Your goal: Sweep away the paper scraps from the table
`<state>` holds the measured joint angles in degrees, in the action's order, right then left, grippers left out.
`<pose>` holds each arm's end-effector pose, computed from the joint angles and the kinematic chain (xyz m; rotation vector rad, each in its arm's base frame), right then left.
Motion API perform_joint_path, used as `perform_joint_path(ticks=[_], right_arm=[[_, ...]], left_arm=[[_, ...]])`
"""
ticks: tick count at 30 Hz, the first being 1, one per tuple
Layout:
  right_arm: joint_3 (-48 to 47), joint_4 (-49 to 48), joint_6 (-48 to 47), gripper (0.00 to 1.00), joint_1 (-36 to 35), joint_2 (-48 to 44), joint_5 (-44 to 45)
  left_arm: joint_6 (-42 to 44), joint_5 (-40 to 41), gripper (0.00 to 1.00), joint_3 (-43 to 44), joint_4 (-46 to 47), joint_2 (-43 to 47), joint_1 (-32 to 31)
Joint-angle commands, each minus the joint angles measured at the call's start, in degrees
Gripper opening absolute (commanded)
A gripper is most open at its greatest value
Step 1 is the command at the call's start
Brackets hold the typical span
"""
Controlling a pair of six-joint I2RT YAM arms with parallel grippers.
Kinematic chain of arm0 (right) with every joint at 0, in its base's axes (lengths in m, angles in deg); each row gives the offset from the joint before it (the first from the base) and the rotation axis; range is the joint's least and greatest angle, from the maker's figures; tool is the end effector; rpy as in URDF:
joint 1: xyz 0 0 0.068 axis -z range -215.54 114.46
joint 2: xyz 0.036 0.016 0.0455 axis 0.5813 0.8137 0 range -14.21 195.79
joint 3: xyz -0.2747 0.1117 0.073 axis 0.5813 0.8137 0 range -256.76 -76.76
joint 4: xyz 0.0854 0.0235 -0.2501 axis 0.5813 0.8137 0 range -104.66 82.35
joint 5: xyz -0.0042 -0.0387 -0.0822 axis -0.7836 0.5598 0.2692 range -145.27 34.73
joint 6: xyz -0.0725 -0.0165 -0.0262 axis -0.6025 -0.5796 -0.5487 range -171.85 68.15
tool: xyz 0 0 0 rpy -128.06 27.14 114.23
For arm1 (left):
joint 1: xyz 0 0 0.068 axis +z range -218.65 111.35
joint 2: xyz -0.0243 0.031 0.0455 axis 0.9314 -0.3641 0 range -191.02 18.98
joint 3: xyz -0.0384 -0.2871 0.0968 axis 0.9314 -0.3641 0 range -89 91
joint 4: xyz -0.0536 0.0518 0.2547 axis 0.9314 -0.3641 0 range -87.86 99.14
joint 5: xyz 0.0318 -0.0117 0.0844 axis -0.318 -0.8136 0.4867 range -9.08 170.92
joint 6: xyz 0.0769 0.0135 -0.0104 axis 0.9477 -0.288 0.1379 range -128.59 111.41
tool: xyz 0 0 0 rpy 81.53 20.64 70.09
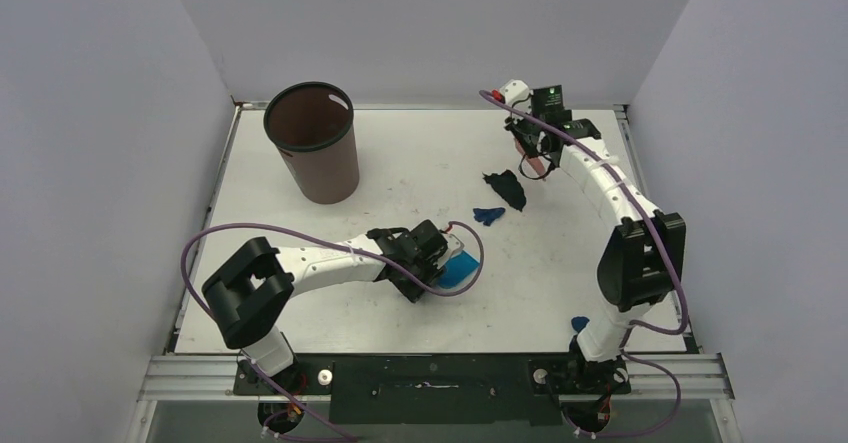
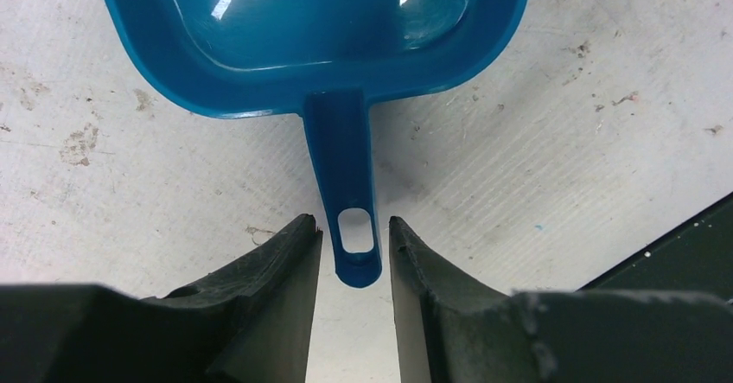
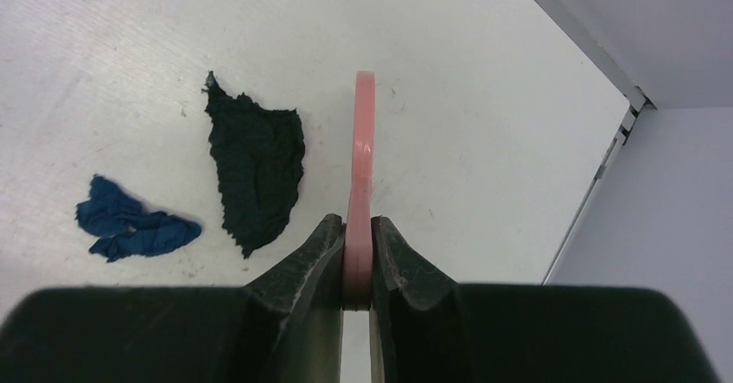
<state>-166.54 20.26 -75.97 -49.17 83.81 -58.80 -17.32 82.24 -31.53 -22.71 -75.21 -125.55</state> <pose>0.4071 0.1030 0.3351 -0.7803 2.1870 -0.0209 0.1811 -0.2748 0.1776 1.1384 2.5618 -0.2604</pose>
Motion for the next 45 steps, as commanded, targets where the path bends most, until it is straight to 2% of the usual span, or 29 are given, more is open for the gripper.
perform_joint_path(ticks=[1, 8, 12, 19, 23, 31, 36, 40, 45], right_arm=[[1.12, -9.34, -3.43, 0.05, -1.68, 3.36, 3.26], [3.10, -5.31, -4.84, 0.05, -8.01, 4.35, 3.27], [6.77, -2.88, -2.92, 0.05, -12.93, 0.18, 3.11], [5.11, 4.44, 3.14, 0.05, -18.68, -2.54, 1.11], [4.42, 6.24, 5.88, 0.05, -19.47, -3.01, -0.93], [2.74, 4.50, 3.15, 0.05, -19.41, -5.08, 4.60], [4.03, 2.47, 3.25, 0.05, -19.49, -3.59, 7.75], [4.00, 5.17, 5.65, 0.05, -19.56, -1.78, 3.03], [3.43, 10.35, 6.66, 0.05, -19.93, -1.51, -10.74]], left_arm=[[0.03, 1.32, 0.32, 0.24, 0.16, -0.55, -0.14], [-0.44, 3.05, 0.13, 2.46, -2.64, -2.72, -0.08], [-1.52, 3.02, 0.10, 5.04, -5.19, -0.90, -0.06], [0.99, 0.92, 0.04, 18.26, -24.83, -3.17, 0.04], [0.40, -2.44, 0.00, 21.59, -31.80, -5.64, -0.12], [-2.52, -4.60, 0.00, 18.11, -32.38, -2.64, -0.16], [-2.34, -4.85, 0.00, 17.22, -31.06, -5.46, -0.14], [-1.83, -4.66, 0.00, 17.15, -29.92, -7.69, -0.10], [-0.37, -4.18, 0.00, 18.66, -29.02, -10.57, 0.26]])
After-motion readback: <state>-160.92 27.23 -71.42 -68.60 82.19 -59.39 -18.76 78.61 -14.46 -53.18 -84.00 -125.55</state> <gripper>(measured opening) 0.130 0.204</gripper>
